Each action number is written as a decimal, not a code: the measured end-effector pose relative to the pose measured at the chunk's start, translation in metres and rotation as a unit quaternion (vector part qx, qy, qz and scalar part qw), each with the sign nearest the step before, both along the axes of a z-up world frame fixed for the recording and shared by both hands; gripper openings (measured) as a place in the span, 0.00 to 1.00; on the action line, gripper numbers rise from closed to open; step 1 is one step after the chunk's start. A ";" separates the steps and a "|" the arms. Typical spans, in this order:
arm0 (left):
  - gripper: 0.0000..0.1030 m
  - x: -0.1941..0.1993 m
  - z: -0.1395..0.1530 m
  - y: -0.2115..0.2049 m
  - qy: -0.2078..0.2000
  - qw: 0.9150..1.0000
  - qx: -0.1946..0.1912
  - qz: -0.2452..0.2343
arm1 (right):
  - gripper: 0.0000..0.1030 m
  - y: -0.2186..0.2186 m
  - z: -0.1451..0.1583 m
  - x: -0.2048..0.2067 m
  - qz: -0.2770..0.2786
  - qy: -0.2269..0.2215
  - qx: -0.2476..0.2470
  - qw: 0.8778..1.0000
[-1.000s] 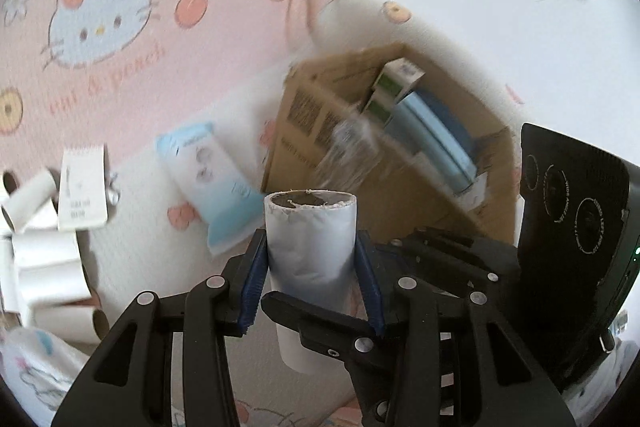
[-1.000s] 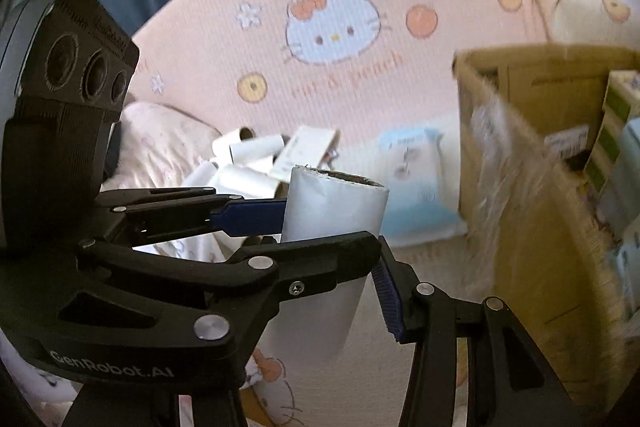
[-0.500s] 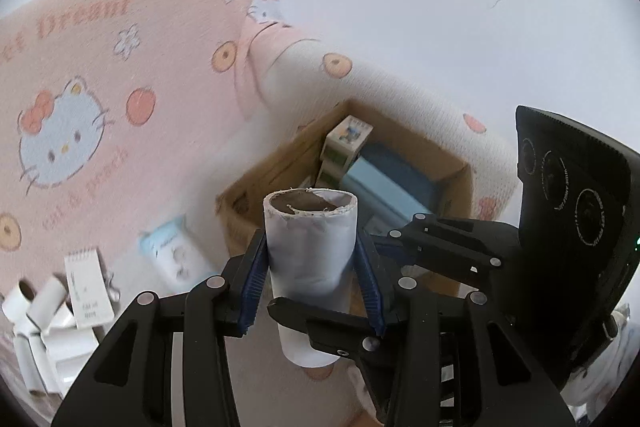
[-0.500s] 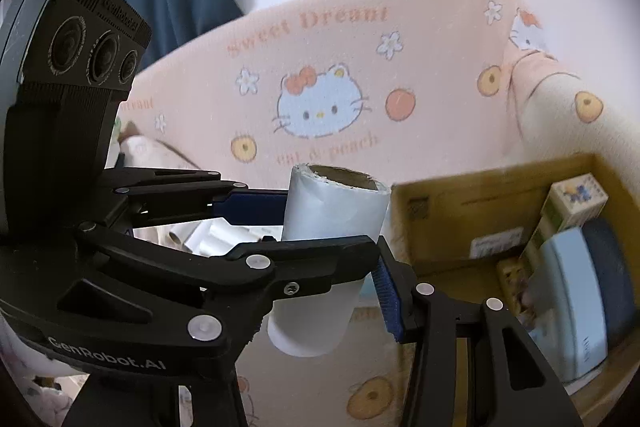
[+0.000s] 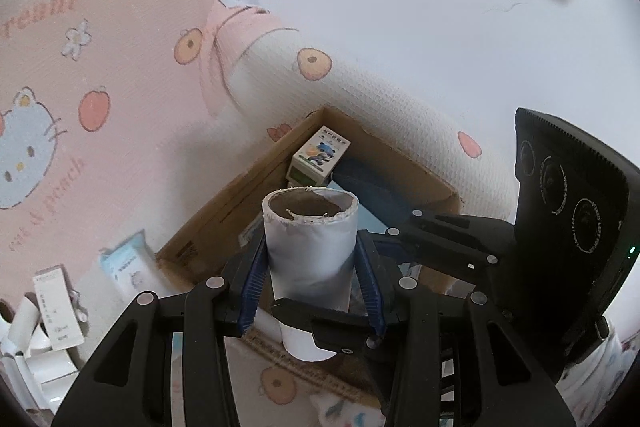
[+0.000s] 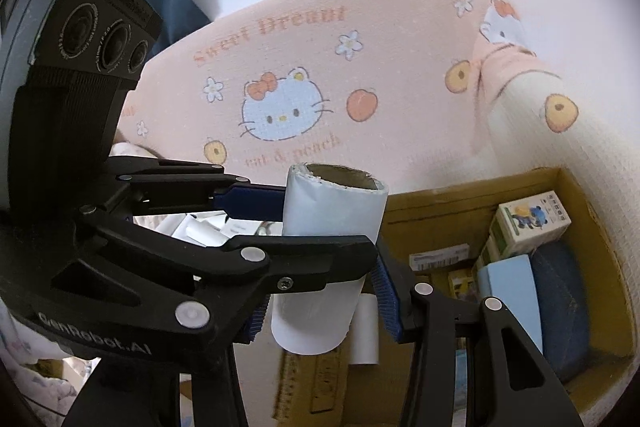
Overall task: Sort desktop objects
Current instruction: 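Close the right tool on the tube while the left tool opens and releases it, then lower the white tube into the cardboard box with the right tool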
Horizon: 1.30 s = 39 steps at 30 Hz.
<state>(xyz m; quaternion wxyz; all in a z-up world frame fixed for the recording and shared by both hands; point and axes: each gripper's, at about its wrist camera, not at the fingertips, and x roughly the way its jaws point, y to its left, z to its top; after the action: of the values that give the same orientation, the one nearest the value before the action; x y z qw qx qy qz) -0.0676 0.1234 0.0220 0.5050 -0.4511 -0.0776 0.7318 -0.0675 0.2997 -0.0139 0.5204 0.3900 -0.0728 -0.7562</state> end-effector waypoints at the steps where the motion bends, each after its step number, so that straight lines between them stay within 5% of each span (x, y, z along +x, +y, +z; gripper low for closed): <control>1: 0.46 -0.003 0.000 0.005 -0.008 1.000 -0.005 -0.002 | 0.42 0.002 -0.002 -0.005 0.000 -0.006 -0.002 1.000; 12: 0.51 -0.016 -0.002 0.039 -0.008 0.997 -0.074 -0.023 | 0.41 -0.005 -0.027 -0.025 0.009 -0.027 0.040 0.999; 21: 0.53 -0.032 -0.021 0.020 -0.063 0.996 -0.053 0.042 | 0.40 -0.017 -0.038 -0.030 0.012 -0.029 0.063 0.998; 24: 0.38 -0.039 -0.031 0.016 -0.098 0.993 -0.033 0.051 | 0.40 -0.023 -0.043 -0.031 0.007 -0.023 0.086 0.996; 29: 0.34 -0.050 -0.047 0.018 -0.154 0.986 -0.027 0.057 | 0.40 -0.032 -0.054 -0.034 0.011 -0.040 0.109 0.993; 37: 0.22 -0.053 -0.060 0.023 -0.132 0.986 -0.078 0.063 | 0.40 -0.049 -0.079 -0.044 0.019 -0.065 0.172 0.983; 39: 0.08 -0.054 -0.065 0.019 -0.137 0.986 -0.071 0.063 | 0.40 -0.055 -0.088 -0.045 0.031 -0.080 0.189 0.978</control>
<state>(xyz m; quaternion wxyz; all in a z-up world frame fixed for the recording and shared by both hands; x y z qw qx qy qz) -0.1220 0.1427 -0.0426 0.4091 -0.5763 -0.1220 0.6968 -0.1125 0.2445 -0.1021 0.4527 0.5426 0.0418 -0.7063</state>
